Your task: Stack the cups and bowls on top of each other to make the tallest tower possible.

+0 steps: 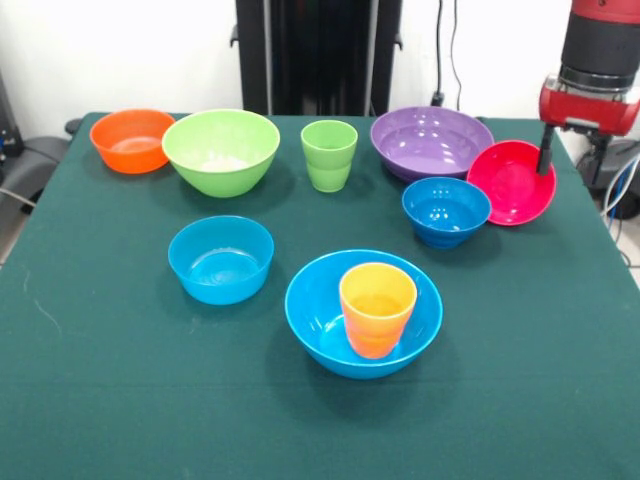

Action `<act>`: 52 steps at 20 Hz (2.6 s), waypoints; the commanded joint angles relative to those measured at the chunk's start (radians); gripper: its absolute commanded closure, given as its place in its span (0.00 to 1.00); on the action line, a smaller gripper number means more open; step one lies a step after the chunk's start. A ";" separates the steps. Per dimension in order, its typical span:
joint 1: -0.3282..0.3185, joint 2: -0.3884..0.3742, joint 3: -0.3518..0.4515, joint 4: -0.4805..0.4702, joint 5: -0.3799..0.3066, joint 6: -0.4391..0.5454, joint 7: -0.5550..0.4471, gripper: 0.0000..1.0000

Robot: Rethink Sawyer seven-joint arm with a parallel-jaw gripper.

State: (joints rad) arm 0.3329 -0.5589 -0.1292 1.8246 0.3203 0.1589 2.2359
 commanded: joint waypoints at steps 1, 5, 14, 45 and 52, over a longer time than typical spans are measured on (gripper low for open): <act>-0.017 0.006 0.076 0.076 0.012 0.065 0.152 0.00; -0.036 0.039 0.094 0.077 0.002 0.009 0.148 0.00; -0.074 0.092 0.125 0.079 -0.025 -0.088 0.143 0.00; -0.314 0.121 0.449 0.177 -0.054 -0.124 0.124 0.00; -0.433 0.228 0.548 0.144 -0.135 -0.123 0.047 0.00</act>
State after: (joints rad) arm -0.0395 -0.4565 0.2730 1.9350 0.2607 0.0917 2.2361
